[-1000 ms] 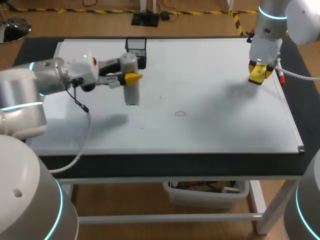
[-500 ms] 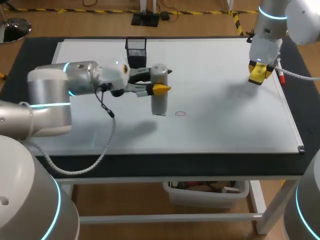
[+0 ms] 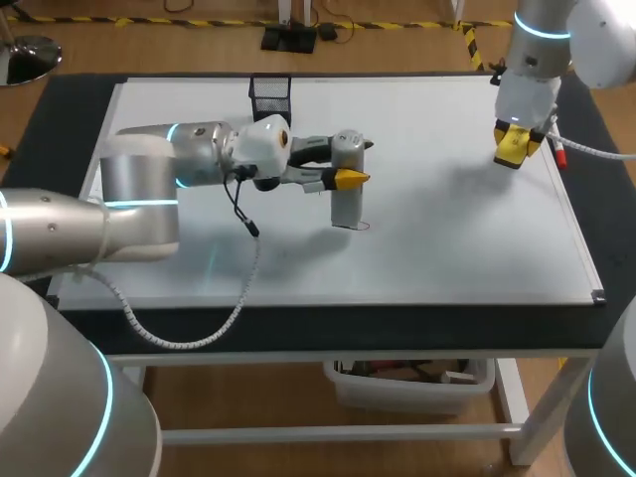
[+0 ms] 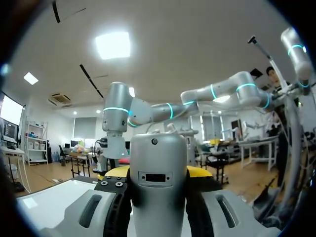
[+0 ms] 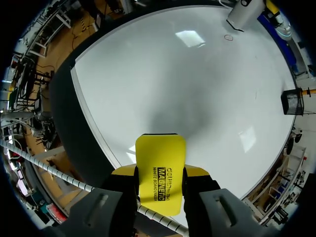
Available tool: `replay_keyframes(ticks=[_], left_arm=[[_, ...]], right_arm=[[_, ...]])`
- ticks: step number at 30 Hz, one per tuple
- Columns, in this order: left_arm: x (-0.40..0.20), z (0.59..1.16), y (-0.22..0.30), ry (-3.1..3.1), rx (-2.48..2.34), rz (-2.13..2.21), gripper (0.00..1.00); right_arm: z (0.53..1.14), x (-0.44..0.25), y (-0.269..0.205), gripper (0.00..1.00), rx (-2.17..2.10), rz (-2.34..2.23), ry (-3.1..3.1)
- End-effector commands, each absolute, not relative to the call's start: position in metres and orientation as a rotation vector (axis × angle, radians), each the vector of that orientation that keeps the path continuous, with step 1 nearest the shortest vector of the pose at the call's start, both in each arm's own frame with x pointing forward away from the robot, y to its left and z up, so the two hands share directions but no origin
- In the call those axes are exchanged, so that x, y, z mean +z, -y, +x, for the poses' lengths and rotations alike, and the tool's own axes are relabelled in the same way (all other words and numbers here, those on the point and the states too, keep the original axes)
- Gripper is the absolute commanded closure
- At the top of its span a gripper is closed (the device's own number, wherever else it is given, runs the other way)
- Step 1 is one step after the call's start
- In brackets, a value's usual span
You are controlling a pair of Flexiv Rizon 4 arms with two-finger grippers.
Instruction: Pick up the inspection probe, press it on each red-marked spot on the whiteboard one by one, put down the probe, pick up the eraser, and wipe off all the red marks.
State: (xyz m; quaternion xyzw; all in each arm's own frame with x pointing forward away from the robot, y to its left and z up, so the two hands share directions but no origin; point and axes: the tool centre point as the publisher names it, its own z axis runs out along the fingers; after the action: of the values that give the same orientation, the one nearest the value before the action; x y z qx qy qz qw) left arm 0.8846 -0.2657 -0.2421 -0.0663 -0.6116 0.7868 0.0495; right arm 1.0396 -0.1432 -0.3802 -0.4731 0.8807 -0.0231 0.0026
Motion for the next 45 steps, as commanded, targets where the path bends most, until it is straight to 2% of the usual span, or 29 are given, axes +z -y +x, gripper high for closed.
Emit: replay_keyframes(ticks=[1,20,45], left_arm=[[-0.250,0.892,0.277,1.832,2.381,-0.243,1.00],[-0.268,0.897,0.295,1.839,2.362,-0.253,1.00],[-0.286,0.907,0.291,1.958,2.283,-0.243,1.00]], right_arm=[[1.040,-0.379,0.144,1.00,-0.075,-1.488,-2.762],[1.040,-0.379,0.144,1.00,-0.075,-1.488,-2.762],[1.040,-0.379,0.144,1.00,-0.075,-1.488,-2.762]])
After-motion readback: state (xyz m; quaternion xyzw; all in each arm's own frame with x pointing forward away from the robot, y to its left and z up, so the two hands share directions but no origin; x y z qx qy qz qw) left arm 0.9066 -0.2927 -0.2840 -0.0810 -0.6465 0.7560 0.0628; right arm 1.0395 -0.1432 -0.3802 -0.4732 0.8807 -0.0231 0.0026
